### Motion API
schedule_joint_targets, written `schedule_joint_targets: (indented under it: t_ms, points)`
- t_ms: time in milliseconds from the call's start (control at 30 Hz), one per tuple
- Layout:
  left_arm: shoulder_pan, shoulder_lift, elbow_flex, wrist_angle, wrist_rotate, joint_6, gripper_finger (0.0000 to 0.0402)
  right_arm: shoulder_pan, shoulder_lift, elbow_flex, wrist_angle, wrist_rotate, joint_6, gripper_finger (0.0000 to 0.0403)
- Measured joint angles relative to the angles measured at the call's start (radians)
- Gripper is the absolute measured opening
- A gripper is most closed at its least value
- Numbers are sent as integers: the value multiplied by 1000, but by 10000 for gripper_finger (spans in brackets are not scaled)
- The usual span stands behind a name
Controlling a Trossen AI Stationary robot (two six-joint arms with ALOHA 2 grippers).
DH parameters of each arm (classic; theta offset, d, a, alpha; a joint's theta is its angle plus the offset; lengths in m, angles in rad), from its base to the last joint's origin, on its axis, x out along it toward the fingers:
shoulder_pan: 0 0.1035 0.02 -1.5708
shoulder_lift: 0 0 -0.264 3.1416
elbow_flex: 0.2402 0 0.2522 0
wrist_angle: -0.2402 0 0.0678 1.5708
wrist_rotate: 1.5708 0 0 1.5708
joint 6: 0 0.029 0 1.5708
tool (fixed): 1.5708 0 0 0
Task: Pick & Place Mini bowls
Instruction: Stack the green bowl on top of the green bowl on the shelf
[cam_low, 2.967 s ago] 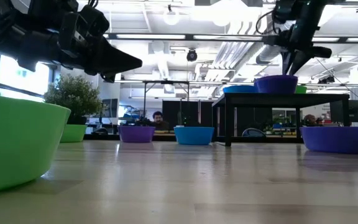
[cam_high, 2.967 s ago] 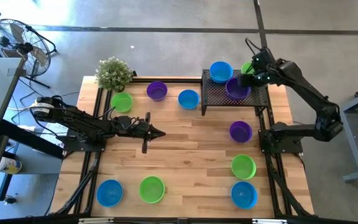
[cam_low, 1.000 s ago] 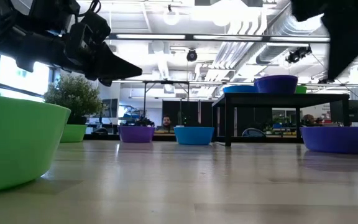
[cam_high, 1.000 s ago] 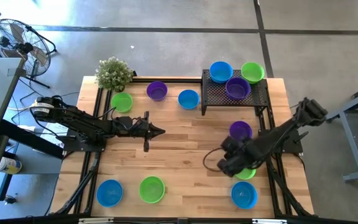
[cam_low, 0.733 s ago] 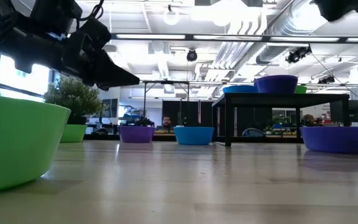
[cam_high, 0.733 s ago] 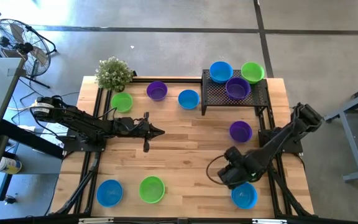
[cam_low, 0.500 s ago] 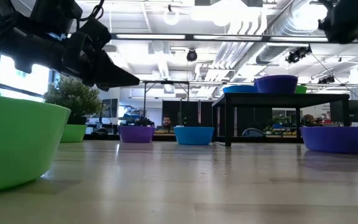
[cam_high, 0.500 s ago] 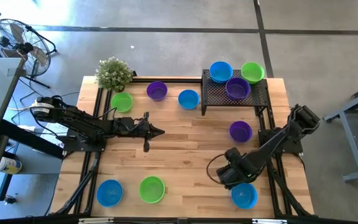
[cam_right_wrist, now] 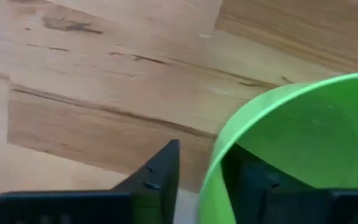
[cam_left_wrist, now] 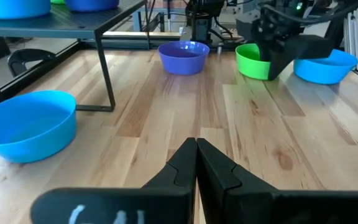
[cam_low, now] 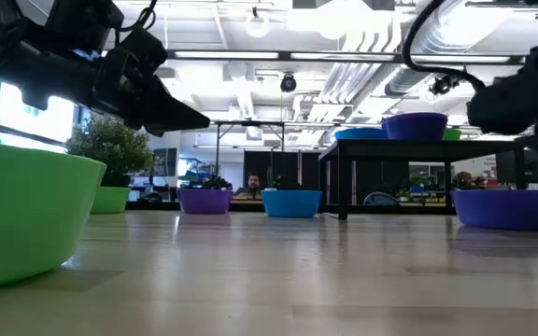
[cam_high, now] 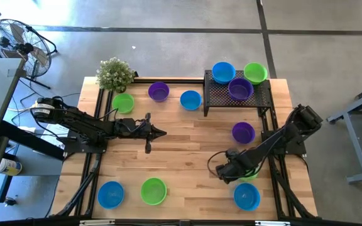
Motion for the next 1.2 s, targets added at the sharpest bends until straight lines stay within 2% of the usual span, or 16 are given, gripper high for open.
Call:
schedule_joint_targets:
  t_ms: [133,200,367,733,1033,1200]
  points:
    - [0,0,0,0,-1,0,2,0,0,7,2,4,-51,21]
    - [0,0,0,0,-1,0,2,0,-1,30,-30,16,-86,8]
    - [0,0,0,0,-1,0,2,-13,-1,140,-142,61,-198,7]
    - [0,0,0,2,-1,-4,2,-139,-1,479,-346,199,-656,3]
    - [0,0,0,2,0,-8,2,-335,-1,778,-655,330,-1020,2]
    - [0,0,0,2,0,-8,2,-524,-2,940,-788,413,-1236,1]
